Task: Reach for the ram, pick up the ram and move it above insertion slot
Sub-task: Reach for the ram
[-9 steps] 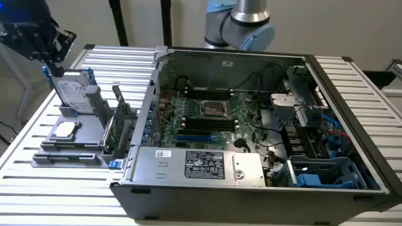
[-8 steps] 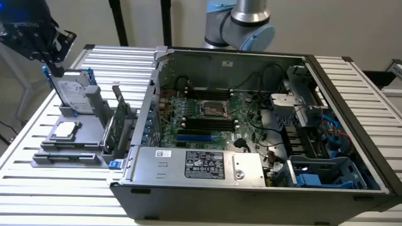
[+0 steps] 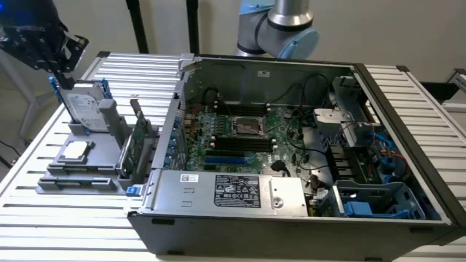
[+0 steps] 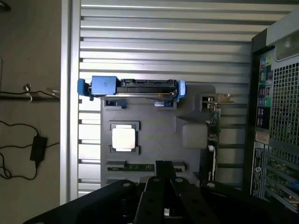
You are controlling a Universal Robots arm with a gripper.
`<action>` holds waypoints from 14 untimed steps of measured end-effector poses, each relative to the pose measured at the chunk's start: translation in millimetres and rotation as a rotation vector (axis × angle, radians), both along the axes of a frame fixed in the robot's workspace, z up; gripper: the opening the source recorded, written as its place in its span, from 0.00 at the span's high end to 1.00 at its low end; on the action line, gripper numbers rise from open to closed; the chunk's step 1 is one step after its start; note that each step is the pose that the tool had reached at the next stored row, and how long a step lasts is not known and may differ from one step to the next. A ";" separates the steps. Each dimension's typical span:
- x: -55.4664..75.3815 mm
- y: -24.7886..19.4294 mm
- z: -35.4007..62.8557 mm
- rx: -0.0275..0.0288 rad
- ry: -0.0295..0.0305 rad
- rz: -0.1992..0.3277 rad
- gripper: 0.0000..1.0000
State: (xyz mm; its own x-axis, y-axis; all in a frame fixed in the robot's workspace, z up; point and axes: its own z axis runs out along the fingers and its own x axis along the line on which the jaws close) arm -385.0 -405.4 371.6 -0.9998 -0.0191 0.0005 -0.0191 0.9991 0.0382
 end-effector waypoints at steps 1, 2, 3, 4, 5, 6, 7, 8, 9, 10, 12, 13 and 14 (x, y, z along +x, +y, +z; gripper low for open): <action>0.0 -0.3 0.1 -0.0002 0.0002 0.000 0.89; -0.1 -1.8 0.1 -0.0001 0.0002 0.000 0.89; -0.1 -4.3 0.1 -0.0002 0.0001 0.000 0.89; -0.1 -8.5 0.0 0.0000 0.0000 0.000 0.89; 0.0 -13.0 0.0 0.0000 -0.0001 0.000 0.89; 0.0 -17.8 0.0 0.0000 0.0000 0.000 0.89; 0.0 -22.2 0.0 0.0000 -0.0001 0.000 0.89; 0.0 -26.6 0.0 0.0000 0.0000 0.000 0.89; 0.0 -31.1 0.0 -0.0001 0.0001 0.000 0.89; 0.0 -36.0 0.0 0.0000 0.0000 0.000 0.89; 0.0 -45.1 -0.2 0.0000 0.0000 0.000 0.89; 0.0 -49.5 -0.3 -0.0001 0.0001 0.000 0.89; 0.0 -54.0 -0.4 0.0000 0.0000 0.000 0.89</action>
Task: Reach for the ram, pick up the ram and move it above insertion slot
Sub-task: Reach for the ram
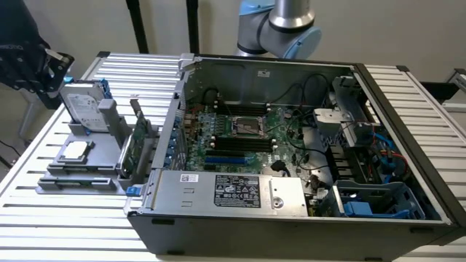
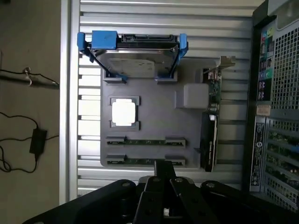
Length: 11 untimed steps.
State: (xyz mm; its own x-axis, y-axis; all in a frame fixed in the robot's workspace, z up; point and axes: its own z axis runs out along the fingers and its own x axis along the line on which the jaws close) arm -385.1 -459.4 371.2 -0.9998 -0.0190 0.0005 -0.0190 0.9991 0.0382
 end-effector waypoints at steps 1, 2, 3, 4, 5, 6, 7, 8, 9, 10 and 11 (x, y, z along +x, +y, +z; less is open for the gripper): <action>0.0 -4.5 -0.2 0.0000 -0.0001 0.000 0.89; 0.0 -9.0 -0.3 0.0000 0.0000 0.000 0.89; 0.1 -13.5 -0.5 0.0000 0.0000 0.000 0.89; 0.0 -18.4 -0.9 0.0000 -0.0001 0.000 0.89; 0.0 -22.9 -1.2 0.0000 -0.0001 0.000 0.89; 0.0 -26.7 -1.6 -0.0001 -0.0001 0.000 0.89; 0.0 -28.0 -1.7 0.0001 -0.0001 0.000 0.89; 0.0 -28.2 -1.6 -0.0001 0.0000 0.000 0.89; 0.0 -28.2 -1.6 -0.0001 0.0000 0.000 0.89; 0.0 -28.2 -1.6 0.0000 0.0000 0.000 0.89; 0.0 -28.2 -1.6 0.0000 0.0000 0.000 0.89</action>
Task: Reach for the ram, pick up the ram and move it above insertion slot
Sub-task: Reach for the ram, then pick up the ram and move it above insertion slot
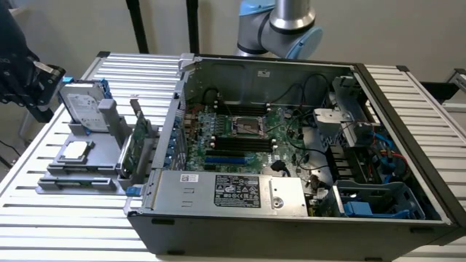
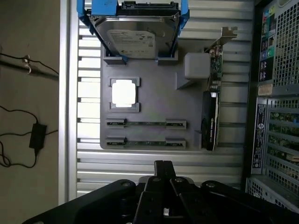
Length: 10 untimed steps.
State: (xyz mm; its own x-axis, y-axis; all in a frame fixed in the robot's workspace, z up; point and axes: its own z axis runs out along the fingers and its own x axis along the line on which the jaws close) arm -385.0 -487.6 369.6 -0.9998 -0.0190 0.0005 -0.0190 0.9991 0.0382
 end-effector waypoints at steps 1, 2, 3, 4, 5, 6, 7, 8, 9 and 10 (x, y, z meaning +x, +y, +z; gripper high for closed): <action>0.0 0.0 0.0 0.0000 -0.0001 0.000 0.89; 0.0 0.0 0.0 0.0001 0.0000 0.007 0.89; 0.0 -0.1 0.0 0.0000 0.0000 0.022 0.89; 0.0 -0.1 -0.1 0.0001 -0.0001 0.040 0.89; 0.0 0.0 -0.1 0.0001 -0.0002 0.057 0.89; 0.0 -0.1 -0.1 0.0001 -0.0001 0.077 0.89; 0.0 0.0 0.0 0.0000 0.0000 0.095 0.89; 0.0 -0.1 -0.1 0.0000 0.0000 0.113 0.89; 0.0 0.0 -0.1 0.0001 -0.0001 0.131 0.89; 0.0 -0.1 0.0 0.0000 0.0000 0.149 0.89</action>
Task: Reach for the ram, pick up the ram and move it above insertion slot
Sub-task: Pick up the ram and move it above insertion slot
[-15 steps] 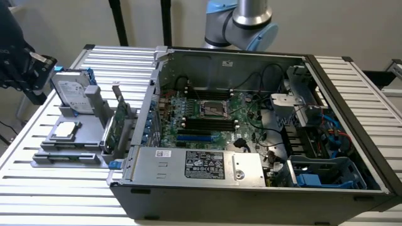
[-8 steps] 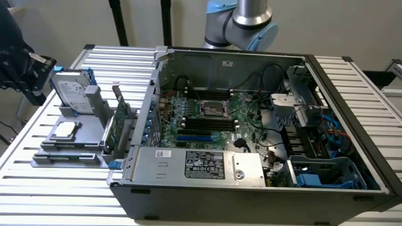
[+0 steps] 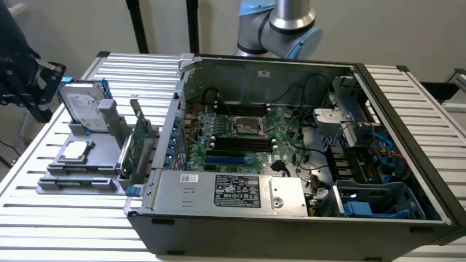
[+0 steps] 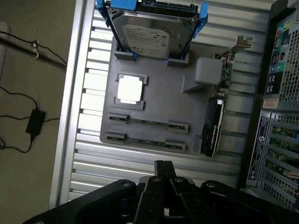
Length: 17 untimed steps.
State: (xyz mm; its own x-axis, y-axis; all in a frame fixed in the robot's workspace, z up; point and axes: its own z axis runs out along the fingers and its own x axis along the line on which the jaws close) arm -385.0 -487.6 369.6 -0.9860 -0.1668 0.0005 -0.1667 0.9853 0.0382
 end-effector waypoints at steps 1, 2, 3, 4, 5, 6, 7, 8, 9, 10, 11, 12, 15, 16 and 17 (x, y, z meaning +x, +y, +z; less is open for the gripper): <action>0.0 0.0 0.0 0.0001 0.0000 0.018 0.89; 0.0 0.0 0.0 0.0000 0.0000 0.036 0.89; 0.0 0.0 0.0 0.0001 -0.0001 0.056 0.89; 0.0 0.0 0.0 0.0000 0.0000 0.074 0.89; 0.0 0.0 0.0 0.0000 0.0000 0.092 0.89; 0.0 0.0 0.0 0.0000 0.0000 0.110 0.89; 0.0 0.0 0.0 0.0001 0.0000 0.128 0.89; 0.0 0.0 0.0 0.0001 -0.0001 0.146 0.89; 0.0 0.0 0.0 0.0001 -0.0001 0.163 0.89; 0.0 0.0 0.0 0.0001 -0.0001 0.183 0.89; 0.0 0.0 -0.1 0.0001 -0.0001 0.201 0.89; 0.0 0.0 0.0 0.0001 -0.0001 0.219 0.89; 0.0 0.0 0.0 0.0001 -0.0001 0.273 0.89; 0.0 0.0 0.0 0.0001 -0.0001 0.292 0.89; 0.0 0.0 0.0 0.0000 0.0000 0.310 0.89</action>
